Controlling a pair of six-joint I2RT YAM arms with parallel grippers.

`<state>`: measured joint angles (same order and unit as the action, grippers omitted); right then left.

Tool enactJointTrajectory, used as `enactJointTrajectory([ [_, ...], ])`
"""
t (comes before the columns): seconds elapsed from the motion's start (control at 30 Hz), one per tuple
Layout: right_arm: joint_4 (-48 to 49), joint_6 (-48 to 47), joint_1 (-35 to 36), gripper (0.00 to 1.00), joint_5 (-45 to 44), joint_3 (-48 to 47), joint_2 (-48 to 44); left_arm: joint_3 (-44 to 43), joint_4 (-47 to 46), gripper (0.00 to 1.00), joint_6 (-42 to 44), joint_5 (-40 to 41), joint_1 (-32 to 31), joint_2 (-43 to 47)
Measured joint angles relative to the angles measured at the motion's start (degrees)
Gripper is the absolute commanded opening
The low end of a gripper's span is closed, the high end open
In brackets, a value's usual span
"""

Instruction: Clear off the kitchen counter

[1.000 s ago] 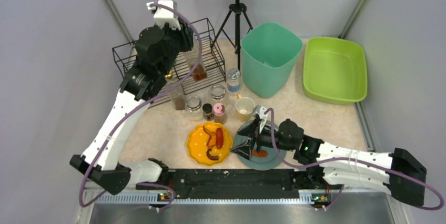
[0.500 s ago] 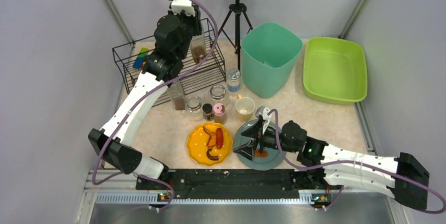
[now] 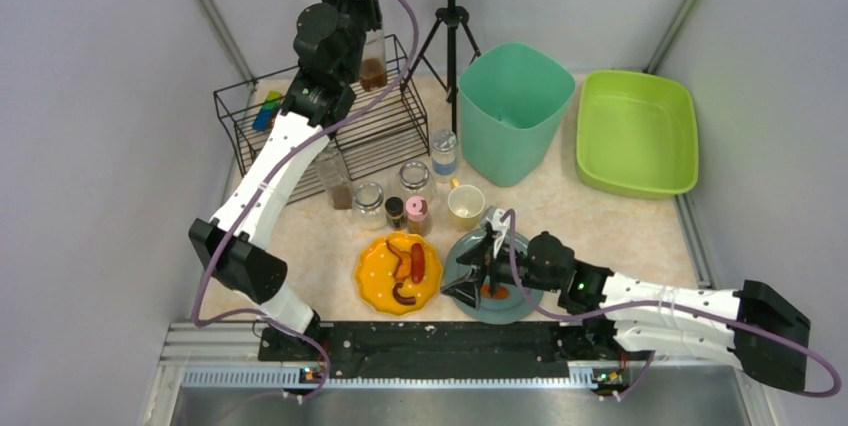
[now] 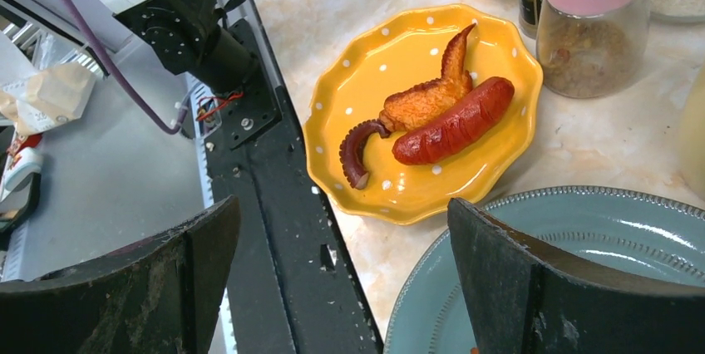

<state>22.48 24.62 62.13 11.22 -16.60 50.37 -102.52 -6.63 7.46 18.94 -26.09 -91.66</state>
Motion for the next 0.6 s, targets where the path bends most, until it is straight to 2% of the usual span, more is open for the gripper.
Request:
enactJointTrajectory([
  [0.3, 4.48, 0.94, 0.02, 0.93, 0.81, 1.07, 4.07, -7.74, -3.96, 0.0, 1.03, -1.75, 3.76, -7.17],
  [0.6, 8.5, 2.71, 0.0, 0.93, 1.9, 1.57, 9.07, -10.32, -6.51, 0.0, -0.57, -4.66, 6.51, -13.16],
])
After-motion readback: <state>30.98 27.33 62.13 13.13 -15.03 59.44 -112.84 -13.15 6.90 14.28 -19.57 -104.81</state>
